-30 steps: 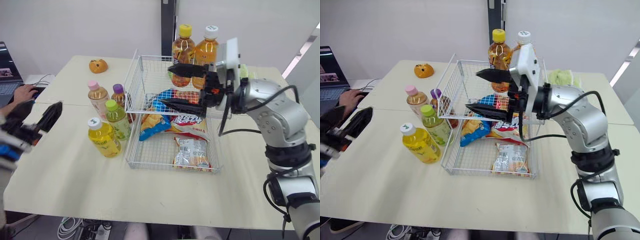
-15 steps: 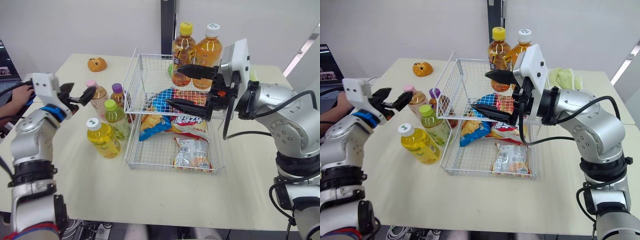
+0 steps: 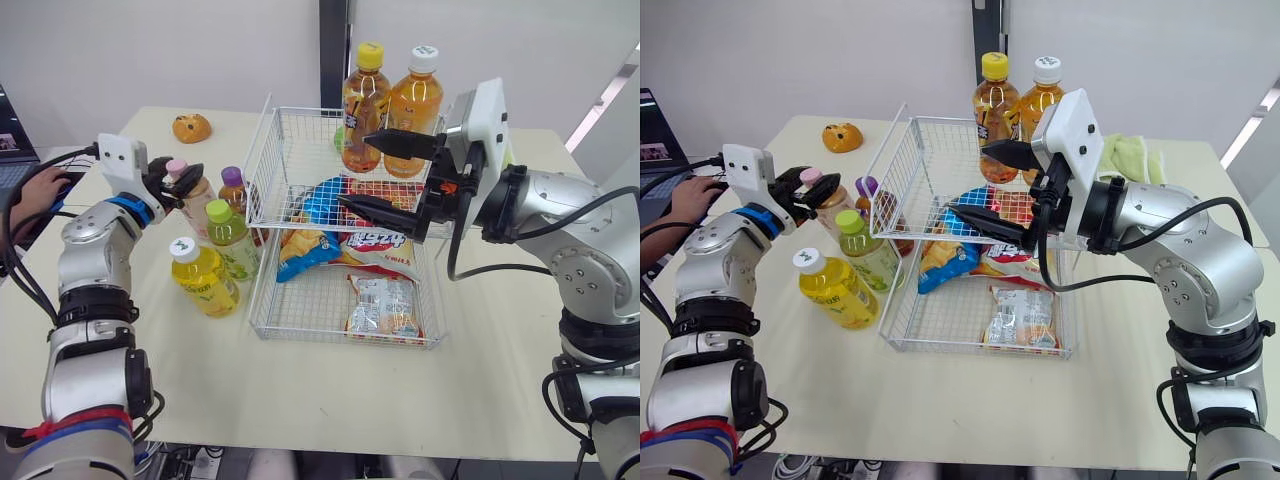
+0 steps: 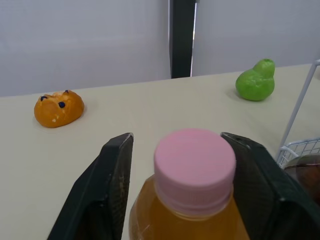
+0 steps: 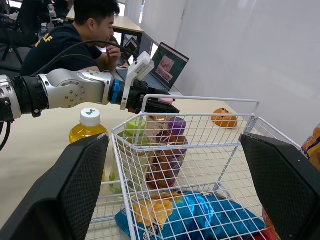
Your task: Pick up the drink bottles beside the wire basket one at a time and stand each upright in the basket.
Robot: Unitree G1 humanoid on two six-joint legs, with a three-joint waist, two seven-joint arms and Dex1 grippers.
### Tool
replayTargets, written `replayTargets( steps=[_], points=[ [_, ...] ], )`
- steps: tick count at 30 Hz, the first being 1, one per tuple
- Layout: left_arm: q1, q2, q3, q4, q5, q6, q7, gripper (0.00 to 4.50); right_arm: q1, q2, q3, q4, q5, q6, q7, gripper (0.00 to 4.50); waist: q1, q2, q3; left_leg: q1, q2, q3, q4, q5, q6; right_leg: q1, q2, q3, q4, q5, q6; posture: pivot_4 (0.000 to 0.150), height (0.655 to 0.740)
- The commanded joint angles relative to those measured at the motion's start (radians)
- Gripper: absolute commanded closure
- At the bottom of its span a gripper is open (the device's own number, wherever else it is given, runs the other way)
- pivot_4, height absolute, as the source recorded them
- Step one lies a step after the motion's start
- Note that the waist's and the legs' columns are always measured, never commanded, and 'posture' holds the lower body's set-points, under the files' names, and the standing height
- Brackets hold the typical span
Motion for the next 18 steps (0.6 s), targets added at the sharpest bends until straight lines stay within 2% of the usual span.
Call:
replayTargets(
  steps=[1,2,6,11,18],
  points=[
    [-0.015,0.005,0.006,0.006,0.008,-0.017,-0.016,2.83,-0.017,-0.009,-0.034,-0.035,0.011,-0.010,-0.011,0.00,0.000,0.000,0.000,0.000,0.000,0.000,0.000,0.000,0.000,0.000,0.000,0.000,0.000,0.000,0.000,0.150,0.7400],
    [-0.014,0.006,0.008,0.008,0.007,-0.018,-0.018,3.11,-0.017,-0.009,-0.034,-0.035,0.010,-0.010,-0.012,0.00,-0.001,0.000,0.000,0.000,0.000,0.000,0.000,0.000,0.000,0.000,0.000,0.000,0.000,0.000,0.000,0.150,0.7400],
    [-0.008,0.023,0.024,-0.013,-0.006,-0.008,-0.031,3.13,-0.016,-0.012,-0.032,-0.035,0.011,-0.014,-0.014,0.00,-0.001,0.000,0.000,0.000,0.000,0.000,0.000,0.000,0.000,0.000,0.000,0.000,0.000,0.000,0.000,0.150,0.7400],
    [-0.052,0.103,0.048,-0.093,-0.041,0.081,-0.093,3.13,-0.017,-0.016,-0.038,-0.028,0.013,-0.020,-0.015,0.00,-0.002,0.000,0.000,-0.001,0.000,0.000,0.000,0.000,0.000,-0.002,0.000,0.000,0.000,0.000,0.000,0.150,0.7400],
    [-0.261,0.260,0.022,-0.170,-0.064,0.251,-0.235,3.13,-0.019,-0.039,-0.080,-0.018,0.032,-0.022,-0.011,0.00,0.003,-0.004,0.003,-0.013,0.000,-0.002,0.002,0.001,-0.001,-0.012,0.000,-0.002,0.001,0.000,0.000,0.150,0.7400]
  ],
)
